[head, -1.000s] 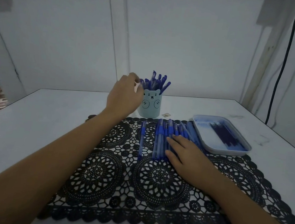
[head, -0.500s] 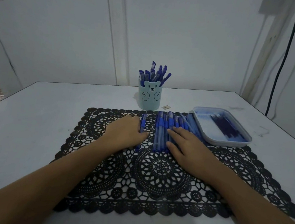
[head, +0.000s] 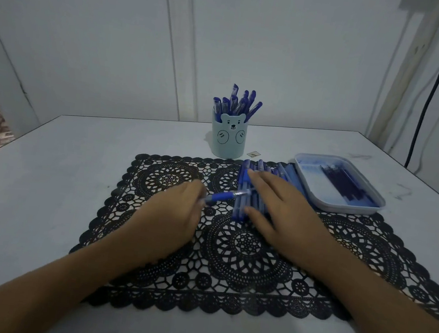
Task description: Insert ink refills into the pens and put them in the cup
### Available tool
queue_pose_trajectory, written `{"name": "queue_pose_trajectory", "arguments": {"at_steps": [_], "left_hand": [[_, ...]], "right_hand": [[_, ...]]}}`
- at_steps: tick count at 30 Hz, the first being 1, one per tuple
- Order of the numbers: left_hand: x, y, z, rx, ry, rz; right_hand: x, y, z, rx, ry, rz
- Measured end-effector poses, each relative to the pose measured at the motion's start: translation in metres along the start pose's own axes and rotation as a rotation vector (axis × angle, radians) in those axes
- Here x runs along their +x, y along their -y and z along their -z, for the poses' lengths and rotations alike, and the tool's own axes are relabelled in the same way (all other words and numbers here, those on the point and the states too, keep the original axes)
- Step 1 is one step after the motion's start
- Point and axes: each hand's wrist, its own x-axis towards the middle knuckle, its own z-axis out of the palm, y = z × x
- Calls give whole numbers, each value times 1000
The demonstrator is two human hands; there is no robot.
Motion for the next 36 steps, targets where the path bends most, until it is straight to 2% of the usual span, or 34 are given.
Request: {"name": "queue_pose_trajectory", "arguments": {"at_steps": [2, 9, 18, 30, 36], "left_hand": [[-7, -4, -2, 20, -42, -122], [-11, -7, -10, -27, -9, -186], [-10, 1, -13, -5, -24, -234], [-11, 2, -14, -17, 15, -297], [-11, 3, -15, -28, 3, -292]], "right_hand": [[0, 5, 0, -78, 2, 59], [-4, 11, 1, -97, 66, 212], [-9, 18, 3, -203, 68, 236], [-11, 19, 12, -110, 164, 191], [-11, 10, 19, -77, 152, 196]]}}
